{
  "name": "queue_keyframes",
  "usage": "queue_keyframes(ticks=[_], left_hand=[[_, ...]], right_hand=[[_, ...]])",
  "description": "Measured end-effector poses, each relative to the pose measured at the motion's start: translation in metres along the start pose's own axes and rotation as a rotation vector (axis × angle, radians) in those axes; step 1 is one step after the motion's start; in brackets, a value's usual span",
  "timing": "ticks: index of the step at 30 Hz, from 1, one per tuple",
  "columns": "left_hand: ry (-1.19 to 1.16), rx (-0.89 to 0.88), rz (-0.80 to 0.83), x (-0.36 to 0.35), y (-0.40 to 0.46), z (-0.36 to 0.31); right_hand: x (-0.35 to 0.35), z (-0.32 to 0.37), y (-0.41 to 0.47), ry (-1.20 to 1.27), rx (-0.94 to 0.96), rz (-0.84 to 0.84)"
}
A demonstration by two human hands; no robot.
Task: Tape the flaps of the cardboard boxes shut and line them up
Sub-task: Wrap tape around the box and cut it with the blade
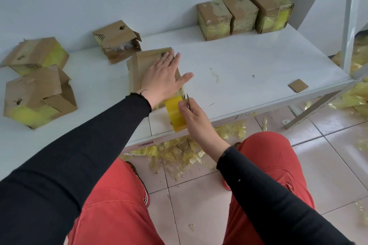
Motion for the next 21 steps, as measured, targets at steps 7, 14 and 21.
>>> queue_keyframes(ticks=[7,14,21], left_hand=[[0.047,-0.015,-0.002,-0.001,0.033,0.014],[0.054,0.025,-0.058,-0.002,0.032,0.018],[-0.596,0.129,-0.6,0.066,-0.029,0.043]], right_hand=[[-0.01,-0.003,0.021,-0.023,-0.002,-0.023],[-0.014,-0.008,0.022,-0.054,-0.15,-0.064],[-0.01,-0.004,0.014,-0.004,-0.167,-0.026]])
Point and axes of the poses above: each hand's wrist, its own y-axis towards the middle knuckle, its own x-axis out of the back of the hand, z = x × y, the point moved 9 cm from there along y, towards the middle knuckle, and after that the axes turned 10 degrees about y, right-handed, at the moved point
